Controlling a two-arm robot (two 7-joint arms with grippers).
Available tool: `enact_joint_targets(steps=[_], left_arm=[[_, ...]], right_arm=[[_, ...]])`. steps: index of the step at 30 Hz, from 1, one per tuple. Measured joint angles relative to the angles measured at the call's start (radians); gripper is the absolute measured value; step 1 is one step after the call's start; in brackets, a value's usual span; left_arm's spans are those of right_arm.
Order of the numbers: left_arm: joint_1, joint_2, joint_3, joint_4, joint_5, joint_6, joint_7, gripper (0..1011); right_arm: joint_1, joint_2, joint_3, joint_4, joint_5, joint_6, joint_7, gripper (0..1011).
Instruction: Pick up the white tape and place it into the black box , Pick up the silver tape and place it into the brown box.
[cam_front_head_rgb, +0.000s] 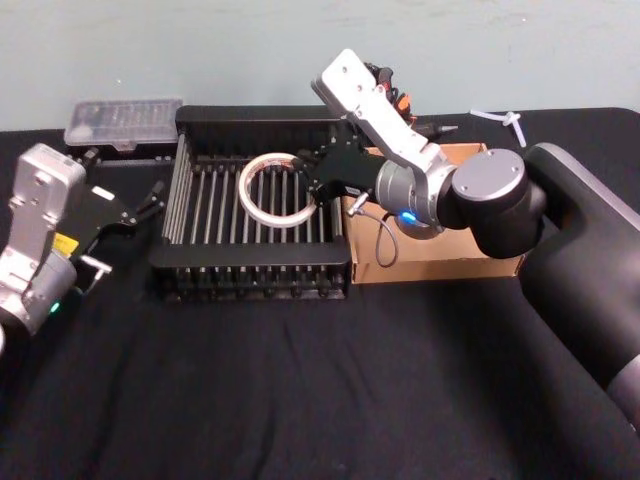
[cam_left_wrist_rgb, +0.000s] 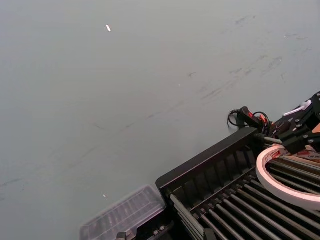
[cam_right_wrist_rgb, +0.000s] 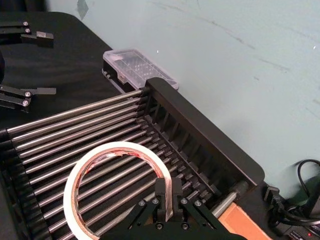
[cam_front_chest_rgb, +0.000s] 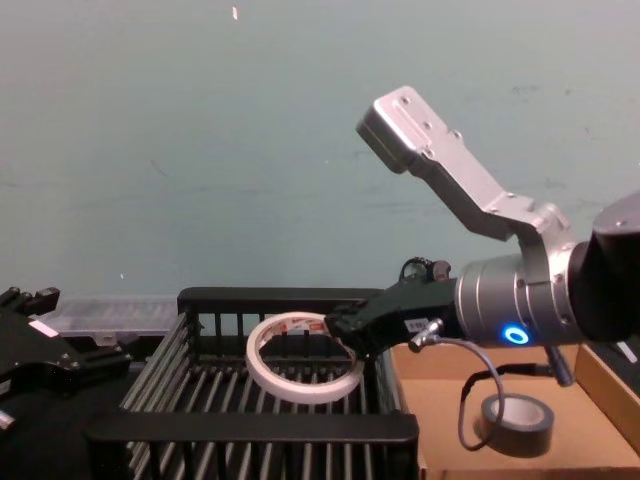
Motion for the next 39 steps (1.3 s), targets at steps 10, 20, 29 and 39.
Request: enact_joint_targets(steps=[10, 20, 29, 39], left_arm=[[0.000, 0.000, 0.000, 0.000, 0.000, 0.000, 0.000, 1001], [0.000, 0.000, 0.000, 0.000, 0.000, 0.000, 0.000, 1000], [0.000, 0.000, 0.000, 0.000, 0.000, 0.000, 0.000, 1001], [0.000, 0.000, 0.000, 0.000, 0.000, 0.000, 0.000, 1000]], right_arm=[[0.000, -0.005, 0.004, 0.007, -0.012, 0.001, -0.001, 77], [0.000, -0.004, 0.003, 0.007, -0.010, 0.001, 0.000, 160], [0.000, -0.004, 0.002, 0.007, -0.009, 0.001, 0.000, 429], [0.000, -0.004, 0.002, 0.007, -0.008, 0.001, 0.001, 744]])
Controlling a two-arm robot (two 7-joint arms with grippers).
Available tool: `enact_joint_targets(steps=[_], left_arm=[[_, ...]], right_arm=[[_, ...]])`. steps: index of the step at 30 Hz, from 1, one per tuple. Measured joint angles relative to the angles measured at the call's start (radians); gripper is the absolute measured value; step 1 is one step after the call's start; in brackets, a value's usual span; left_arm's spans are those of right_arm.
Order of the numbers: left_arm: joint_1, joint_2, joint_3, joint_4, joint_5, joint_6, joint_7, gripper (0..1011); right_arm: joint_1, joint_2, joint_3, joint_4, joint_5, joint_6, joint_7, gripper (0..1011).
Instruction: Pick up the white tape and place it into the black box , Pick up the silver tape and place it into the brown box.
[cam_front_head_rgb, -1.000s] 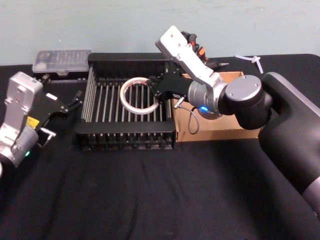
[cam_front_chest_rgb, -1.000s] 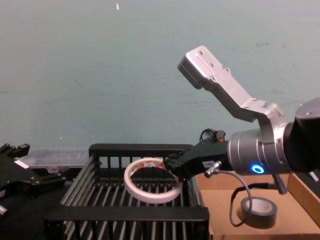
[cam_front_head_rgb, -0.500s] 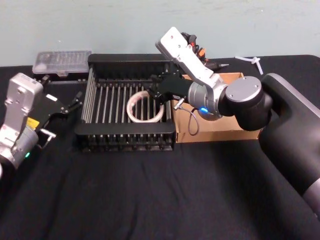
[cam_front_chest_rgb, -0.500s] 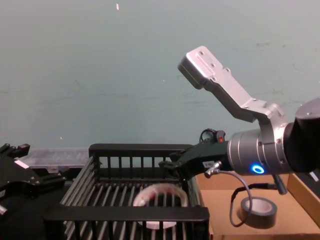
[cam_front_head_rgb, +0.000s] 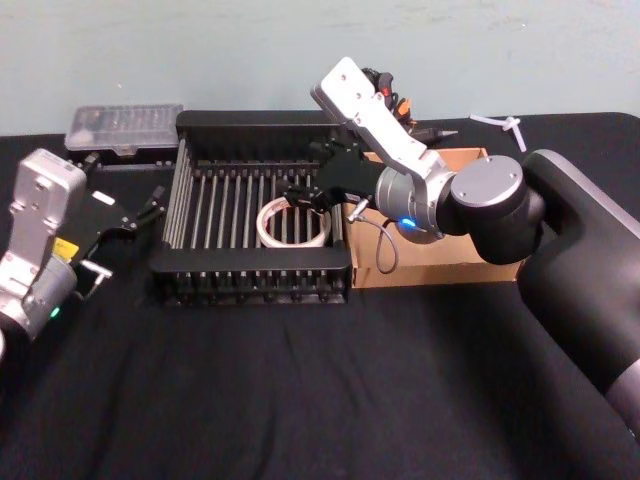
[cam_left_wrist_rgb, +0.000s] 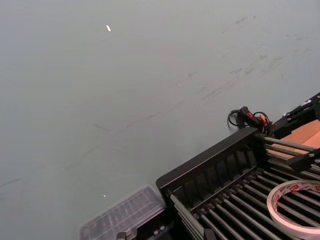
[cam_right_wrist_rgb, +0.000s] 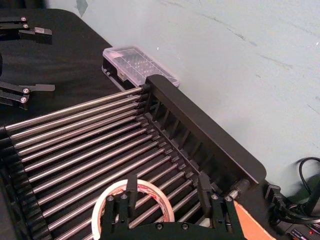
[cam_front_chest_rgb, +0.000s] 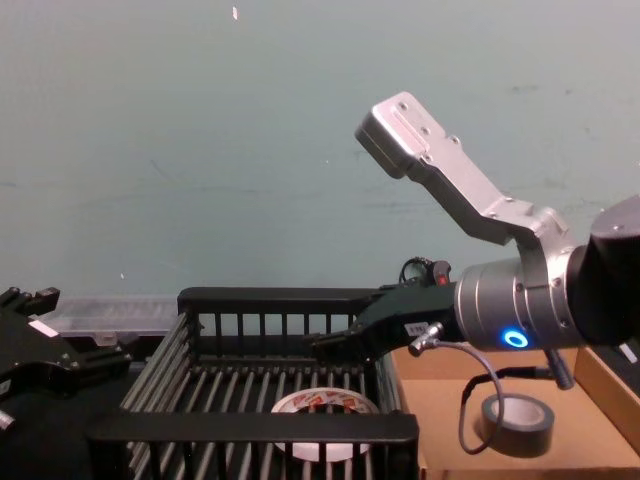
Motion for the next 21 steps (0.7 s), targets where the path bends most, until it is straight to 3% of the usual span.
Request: enact_joint_targets(steps=[7, 10, 21], left_arm=[[0.000, 0.000, 0.000, 0.000, 0.000, 0.000, 0.000, 1002], [0.000, 0.000, 0.000, 0.000, 0.000, 0.000, 0.000, 1001], [0.000, 0.000, 0.000, 0.000, 0.000, 0.000, 0.000, 1001]], right_arm=[[0.000, 0.000, 0.000, 0.000, 0.001, 0.000, 0.000, 955], [0.000, 0.000, 0.000, 0.000, 0.001, 0.000, 0.000, 1002], [-0.010, 0.001, 0.016, -0.015, 0.008, -0.006, 0.011, 1002]])
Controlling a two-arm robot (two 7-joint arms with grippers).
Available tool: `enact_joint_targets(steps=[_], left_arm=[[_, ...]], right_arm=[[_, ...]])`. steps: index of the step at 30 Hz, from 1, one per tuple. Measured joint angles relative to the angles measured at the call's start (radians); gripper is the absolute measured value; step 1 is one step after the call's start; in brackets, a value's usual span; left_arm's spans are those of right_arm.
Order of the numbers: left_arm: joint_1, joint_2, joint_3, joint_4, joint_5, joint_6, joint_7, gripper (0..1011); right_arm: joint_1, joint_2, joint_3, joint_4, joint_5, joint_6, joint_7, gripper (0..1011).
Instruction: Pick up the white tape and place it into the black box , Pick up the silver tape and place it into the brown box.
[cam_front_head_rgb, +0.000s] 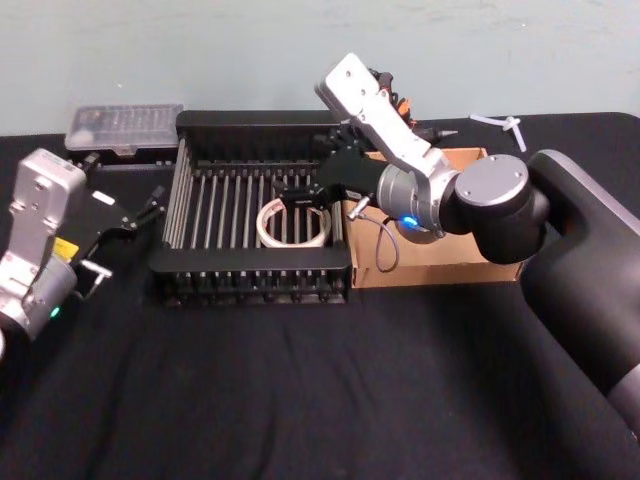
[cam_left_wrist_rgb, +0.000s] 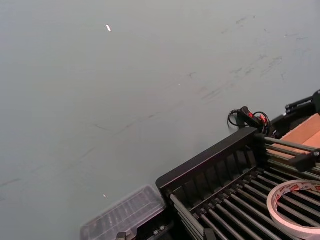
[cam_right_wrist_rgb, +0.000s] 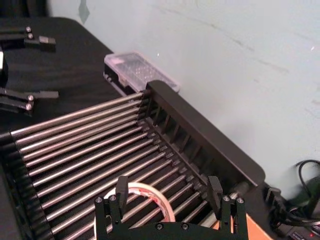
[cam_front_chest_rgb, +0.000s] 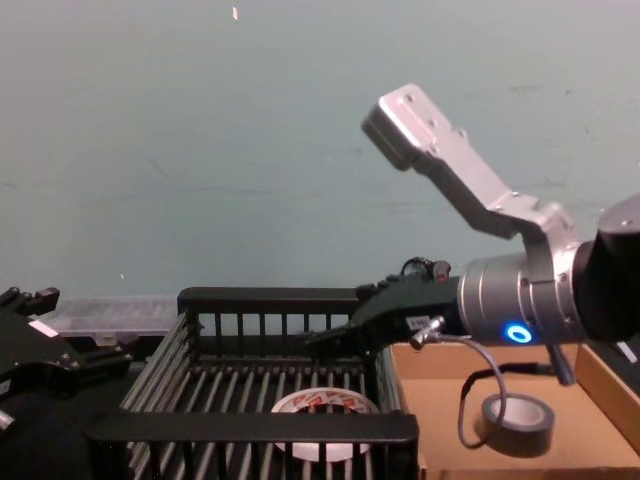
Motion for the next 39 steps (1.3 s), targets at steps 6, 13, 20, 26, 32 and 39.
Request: enact_joint_targets(steps=[6, 13, 20, 26, 32, 39], left_arm=[[0.000, 0.000, 0.000, 0.000, 0.000, 0.000, 0.000, 1002], [0.000, 0.000, 0.000, 0.000, 0.000, 0.000, 0.000, 1002], [0.000, 0.000, 0.000, 0.000, 0.000, 0.000, 0.000, 1001], [0.000, 0.000, 0.000, 0.000, 0.000, 0.000, 0.000, 1000], [0.000, 0.000, 0.000, 0.000, 0.000, 0.000, 0.000, 1002], [0.000, 0.000, 0.000, 0.000, 0.000, 0.000, 0.000, 1002]], right_arm=[[-0.028, 0.019, 0.023, -0.066, 0.006, 0.006, -0.010, 1002], [-0.083, 0.058, 0.062, -0.173, 0.010, 0.028, -0.037, 1002], [-0.185, 0.111, 0.134, -0.315, 0.011, 0.042, -0.097, 1002], [-0.271, 0.140, 0.195, -0.404, 0.005, 0.043, -0.144, 1002], [-0.331, 0.155, 0.233, -0.449, -0.009, 0.040, -0.173, 1002], [-0.393, 0.161, 0.265, -0.470, -0.035, 0.020, -0.201, 1002]])
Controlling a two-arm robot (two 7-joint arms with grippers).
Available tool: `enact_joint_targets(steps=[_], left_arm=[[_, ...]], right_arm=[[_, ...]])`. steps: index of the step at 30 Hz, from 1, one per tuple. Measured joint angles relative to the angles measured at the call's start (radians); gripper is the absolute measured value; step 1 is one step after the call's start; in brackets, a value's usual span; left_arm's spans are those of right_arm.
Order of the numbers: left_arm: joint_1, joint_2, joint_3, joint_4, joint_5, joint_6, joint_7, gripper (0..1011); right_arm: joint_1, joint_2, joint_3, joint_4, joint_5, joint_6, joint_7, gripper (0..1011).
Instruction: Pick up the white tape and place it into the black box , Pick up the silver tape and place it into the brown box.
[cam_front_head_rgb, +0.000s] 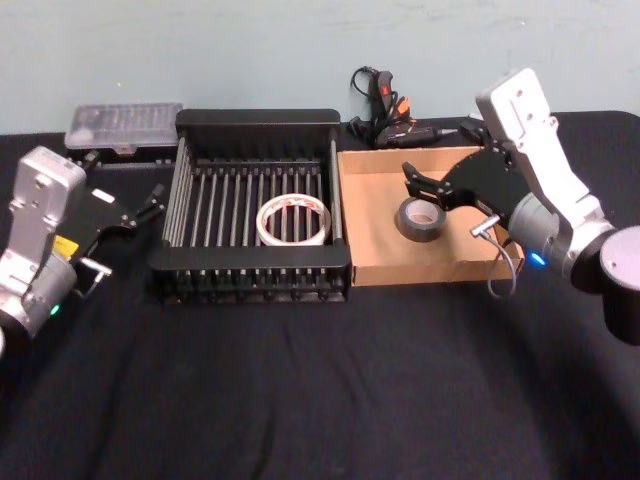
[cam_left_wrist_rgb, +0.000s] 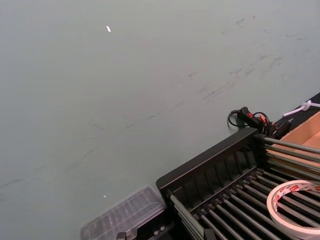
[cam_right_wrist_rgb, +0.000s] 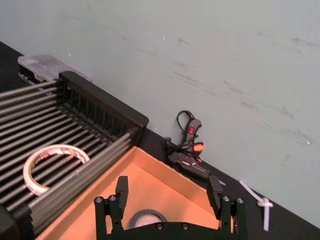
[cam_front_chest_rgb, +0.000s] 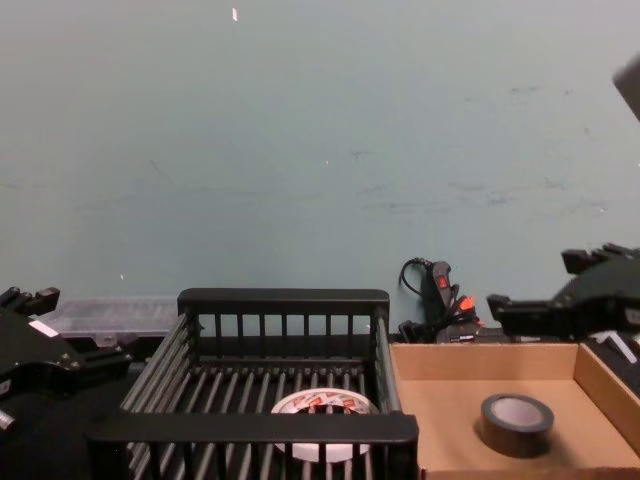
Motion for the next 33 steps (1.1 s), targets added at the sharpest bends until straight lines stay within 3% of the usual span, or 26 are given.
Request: enact_joint_targets(steps=[16, 33], left_arm=[[0.000, 0.000, 0.000, 0.000, 0.000, 0.000, 0.000, 1002], [0.000, 0.000, 0.000, 0.000, 0.000, 0.000, 0.000, 1002]], right_arm=[[-0.068, -0.017, 0.006, 0.040, -0.119, -0.109, -0.082, 1002], [-0.075, -0.034, 0.017, 0.068, -0.150, -0.127, -0.089, 1002]])
